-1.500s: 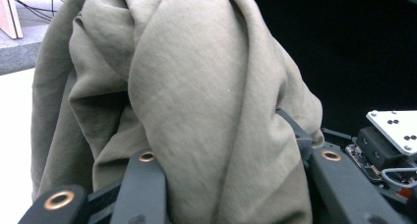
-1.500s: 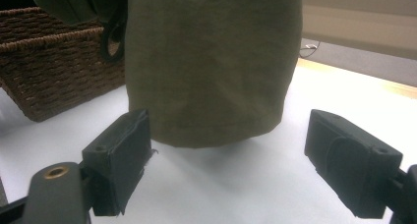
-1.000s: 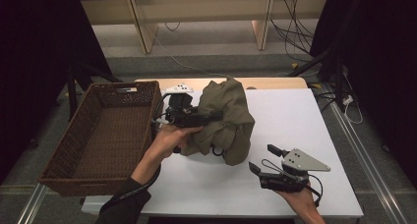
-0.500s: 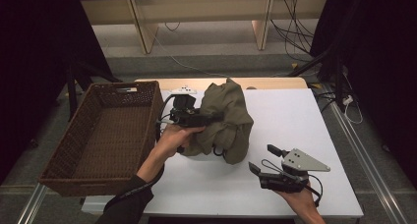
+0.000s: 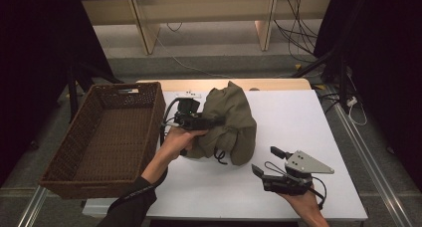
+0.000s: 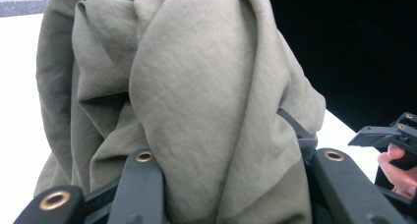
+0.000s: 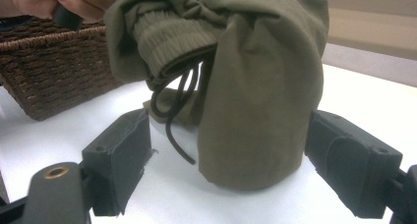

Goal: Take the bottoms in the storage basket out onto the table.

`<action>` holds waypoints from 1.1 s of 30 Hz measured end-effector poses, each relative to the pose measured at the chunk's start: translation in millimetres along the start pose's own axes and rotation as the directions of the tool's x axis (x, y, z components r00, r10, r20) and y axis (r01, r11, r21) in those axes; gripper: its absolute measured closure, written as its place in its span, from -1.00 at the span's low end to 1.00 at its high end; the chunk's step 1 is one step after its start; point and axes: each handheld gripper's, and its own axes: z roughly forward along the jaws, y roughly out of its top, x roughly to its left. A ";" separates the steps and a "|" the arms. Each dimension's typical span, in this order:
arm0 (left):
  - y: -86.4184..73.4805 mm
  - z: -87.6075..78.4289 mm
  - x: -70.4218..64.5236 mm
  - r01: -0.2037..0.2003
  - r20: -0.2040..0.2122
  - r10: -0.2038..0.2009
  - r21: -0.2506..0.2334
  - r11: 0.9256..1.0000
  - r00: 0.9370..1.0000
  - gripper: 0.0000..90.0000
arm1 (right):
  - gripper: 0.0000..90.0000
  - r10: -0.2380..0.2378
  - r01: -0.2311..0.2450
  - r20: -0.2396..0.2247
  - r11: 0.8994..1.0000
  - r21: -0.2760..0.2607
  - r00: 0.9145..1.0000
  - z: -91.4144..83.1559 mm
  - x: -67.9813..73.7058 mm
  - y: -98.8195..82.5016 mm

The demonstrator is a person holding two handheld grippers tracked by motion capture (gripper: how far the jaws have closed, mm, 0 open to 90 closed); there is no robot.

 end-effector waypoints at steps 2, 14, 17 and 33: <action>-0.7 1.2 1.6 0.002 -0.003 -0.002 0.003 1.000 1.000 0.27 | -0.58 0.000 0.000 0.000 1.000 0.000 1.000 0.1 0.0 -0.1; -6.6 8.0 12.6 0.025 -0.032 -0.024 0.026 0.999 0.999 0.25 | -0.58 0.000 0.000 -0.001 1.000 0.006 1.000 0.2 -0.2 -0.3; -8.8 10.8 14.7 0.029 -0.040 -0.027 0.036 0.999 0.999 0.25 | -0.58 0.000 0.000 -0.002 1.000 0.004 1.000 0.3 -0.3 -0.3; -19.8 24.9 24.2 0.044 -0.062 -0.039 0.082 0.996 0.997 0.23 | -0.58 0.001 -0.001 -0.002 1.000 0.000 1.000 0.3 -0.2 -0.3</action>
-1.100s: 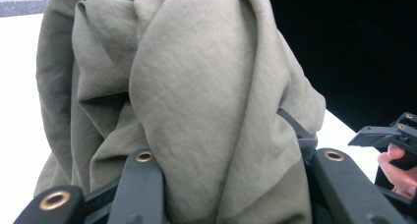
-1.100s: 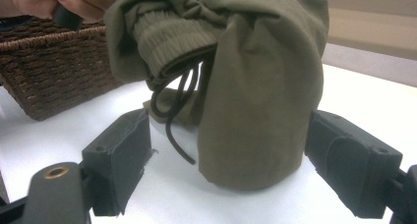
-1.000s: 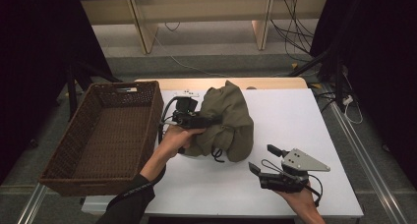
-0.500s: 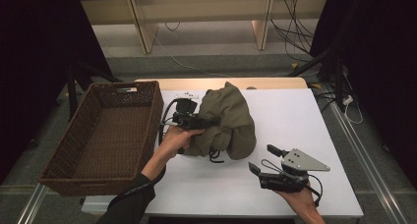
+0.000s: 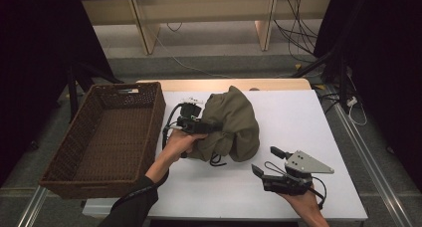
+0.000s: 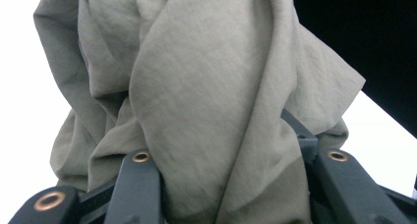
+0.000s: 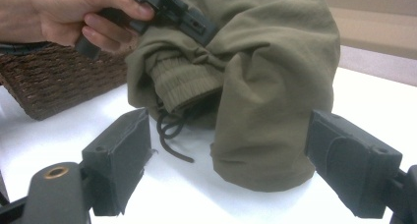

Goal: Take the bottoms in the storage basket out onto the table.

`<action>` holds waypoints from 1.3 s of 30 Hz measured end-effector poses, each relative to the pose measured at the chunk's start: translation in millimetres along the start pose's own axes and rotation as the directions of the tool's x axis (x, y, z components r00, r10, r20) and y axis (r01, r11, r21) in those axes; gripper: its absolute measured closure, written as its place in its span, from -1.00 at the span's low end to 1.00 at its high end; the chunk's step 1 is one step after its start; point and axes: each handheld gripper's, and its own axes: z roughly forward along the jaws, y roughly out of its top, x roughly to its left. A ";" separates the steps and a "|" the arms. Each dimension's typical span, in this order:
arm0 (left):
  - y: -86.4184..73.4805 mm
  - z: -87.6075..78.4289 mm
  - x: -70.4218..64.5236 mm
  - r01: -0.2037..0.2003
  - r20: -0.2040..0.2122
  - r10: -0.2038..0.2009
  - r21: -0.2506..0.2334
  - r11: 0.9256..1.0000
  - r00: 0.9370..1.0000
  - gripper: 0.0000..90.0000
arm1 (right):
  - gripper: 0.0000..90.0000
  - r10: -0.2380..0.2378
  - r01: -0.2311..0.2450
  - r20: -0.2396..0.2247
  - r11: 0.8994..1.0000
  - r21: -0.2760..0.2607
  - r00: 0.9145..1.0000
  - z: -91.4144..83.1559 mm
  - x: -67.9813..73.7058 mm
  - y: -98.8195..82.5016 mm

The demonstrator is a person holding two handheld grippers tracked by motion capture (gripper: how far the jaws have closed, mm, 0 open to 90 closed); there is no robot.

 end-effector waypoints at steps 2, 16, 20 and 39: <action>-1.4 2.3 0.8 -0.002 -0.001 0.002 0.008 1.000 1.000 0.23 | -0.58 0.002 -0.002 -0.001 1.000 -0.001 1.000 -0.1 0.2 0.1; -9.5 14.9 6.5 0.006 -0.012 -0.005 0.044 0.999 1.000 0.18 | -0.58 -0.002 0.002 0.000 1.000 0.000 1.000 -0.1 0.1 0.0; -12.2 18.6 8.3 0.009 -0.016 -0.008 0.057 0.998 1.000 0.14 | -0.58 -0.002 0.002 0.001 1.000 0.001 1.000 -0.2 0.2 0.0; -24.4 37.9 3.4 -0.010 0.002 0.009 0.135 0.991 1.000 0.01 | -0.58 -0.006 0.006 0.000 1.000 0.006 1.000 -0.3 0.5 -0.2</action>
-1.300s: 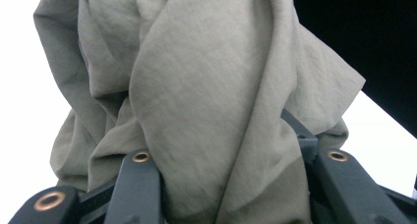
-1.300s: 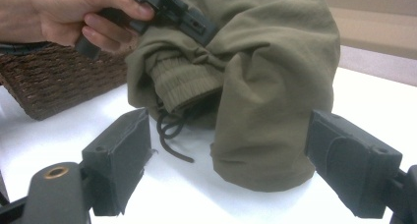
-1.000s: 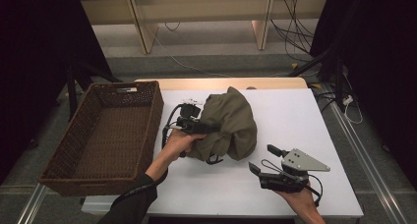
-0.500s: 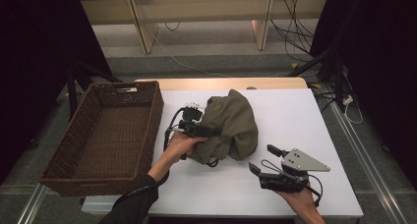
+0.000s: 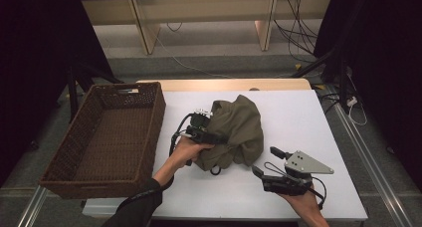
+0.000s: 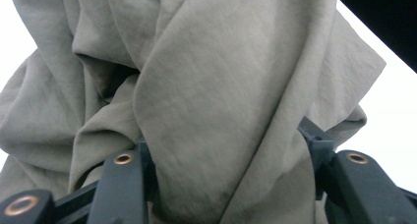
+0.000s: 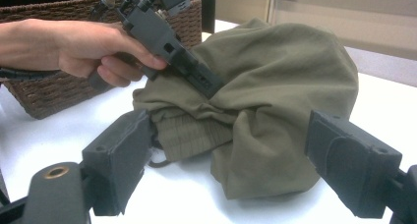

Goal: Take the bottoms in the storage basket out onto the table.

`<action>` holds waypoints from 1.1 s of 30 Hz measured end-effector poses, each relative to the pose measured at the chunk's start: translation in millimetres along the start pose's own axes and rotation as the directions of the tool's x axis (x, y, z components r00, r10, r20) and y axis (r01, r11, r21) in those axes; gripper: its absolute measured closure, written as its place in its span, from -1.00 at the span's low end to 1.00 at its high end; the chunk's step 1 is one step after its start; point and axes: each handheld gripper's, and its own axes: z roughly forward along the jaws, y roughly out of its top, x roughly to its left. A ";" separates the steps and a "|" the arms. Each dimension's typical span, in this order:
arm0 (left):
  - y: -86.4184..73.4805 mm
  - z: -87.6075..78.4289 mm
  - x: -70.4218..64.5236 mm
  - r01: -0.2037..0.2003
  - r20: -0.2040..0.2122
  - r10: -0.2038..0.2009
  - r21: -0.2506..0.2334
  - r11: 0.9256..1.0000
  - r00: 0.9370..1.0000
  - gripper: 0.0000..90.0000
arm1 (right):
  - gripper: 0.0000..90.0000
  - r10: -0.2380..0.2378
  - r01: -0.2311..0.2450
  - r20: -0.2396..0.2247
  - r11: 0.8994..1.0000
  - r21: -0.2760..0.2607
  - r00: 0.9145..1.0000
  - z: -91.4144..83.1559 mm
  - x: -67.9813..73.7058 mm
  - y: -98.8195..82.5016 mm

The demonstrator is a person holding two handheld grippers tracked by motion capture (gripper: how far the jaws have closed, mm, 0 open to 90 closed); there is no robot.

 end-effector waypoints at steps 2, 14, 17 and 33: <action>-0.2 0.9 -0.4 0.001 0.002 -0.001 0.008 1.000 1.000 -0.04 | -0.58 -0.001 0.001 0.000 1.000 0.000 1.000 0.0 0.0 0.0; 5.3 -7.2 -7.0 -0.003 0.004 0.003 0.006 1.000 1.000 -0.32 | -0.58 -0.002 0.002 0.000 1.000 0.000 1.000 -0.7 0.1 0.2; 7.0 -11.3 -8.1 -0.007 0.013 0.007 -0.001 1.000 1.000 -0.34 | -0.58 -0.001 0.001 0.000 1.000 0.000 1.000 -0.7 0.2 0.2; 13.8 -31.6 -15.6 -0.026 0.043 0.028 -0.058 0.998 0.999 -0.44 | -0.58 0.004 -0.004 0.000 1.000 -0.006 1.000 -0.3 -0.4 -0.2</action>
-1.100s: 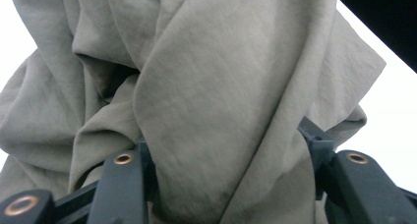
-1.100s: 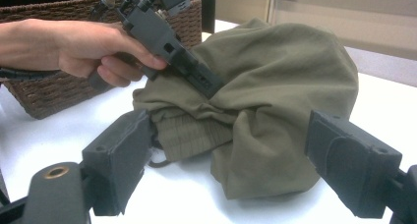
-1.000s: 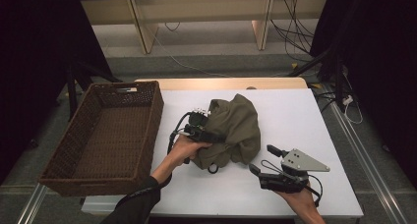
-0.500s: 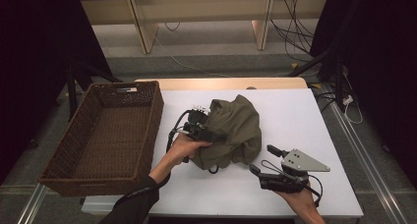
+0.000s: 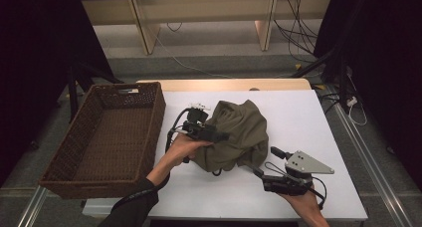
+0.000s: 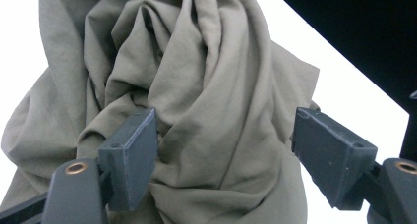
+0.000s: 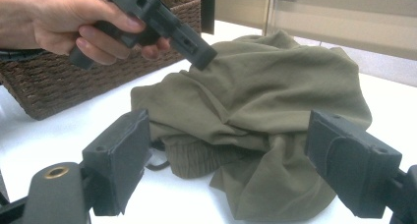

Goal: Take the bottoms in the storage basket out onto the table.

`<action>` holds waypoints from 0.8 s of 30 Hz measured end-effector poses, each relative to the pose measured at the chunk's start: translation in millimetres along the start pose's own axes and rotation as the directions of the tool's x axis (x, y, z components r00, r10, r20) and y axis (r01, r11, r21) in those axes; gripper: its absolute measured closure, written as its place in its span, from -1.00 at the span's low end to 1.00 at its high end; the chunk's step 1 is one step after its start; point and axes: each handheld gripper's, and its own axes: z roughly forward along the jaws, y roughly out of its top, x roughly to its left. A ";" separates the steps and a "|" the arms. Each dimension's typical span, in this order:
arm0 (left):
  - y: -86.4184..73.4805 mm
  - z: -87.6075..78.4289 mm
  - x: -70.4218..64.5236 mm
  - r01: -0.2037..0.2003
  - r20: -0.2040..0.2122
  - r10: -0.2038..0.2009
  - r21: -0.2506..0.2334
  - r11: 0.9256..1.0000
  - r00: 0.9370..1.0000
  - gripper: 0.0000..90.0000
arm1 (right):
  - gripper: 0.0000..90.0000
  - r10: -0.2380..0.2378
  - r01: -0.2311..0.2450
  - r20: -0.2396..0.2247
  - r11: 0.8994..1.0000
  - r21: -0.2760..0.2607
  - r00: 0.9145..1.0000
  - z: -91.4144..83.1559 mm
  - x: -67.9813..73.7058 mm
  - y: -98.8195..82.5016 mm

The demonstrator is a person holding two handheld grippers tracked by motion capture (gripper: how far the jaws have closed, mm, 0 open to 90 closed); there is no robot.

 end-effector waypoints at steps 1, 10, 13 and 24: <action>0.4 -1.4 -0.3 0.000 0.002 0.000 -0.004 1.000 1.000 -0.45 | -0.58 0.000 0.000 0.000 1.000 0.000 1.000 0.0 0.0 0.0; 0.9 -7.5 -2.1 -0.011 0.024 0.012 -0.031 0.999 1.000 -0.54 | -0.58 0.000 0.000 0.001 1.000 0.000 1.000 0.1 -0.1 0.0; 0.7 -8.8 -2.9 -0.014 0.036 0.016 -0.039 0.999 0.999 -0.60 | -0.58 0.000 0.000 0.000 1.000 0.000 1.000 0.1 -0.1 0.0; 1.5 -14.7 -7.3 -0.020 0.059 0.025 -0.077 0.997 0.998 -0.73 | -0.58 0.001 -0.001 0.000 1.000 0.000 1.000 -0.2 0.0 0.0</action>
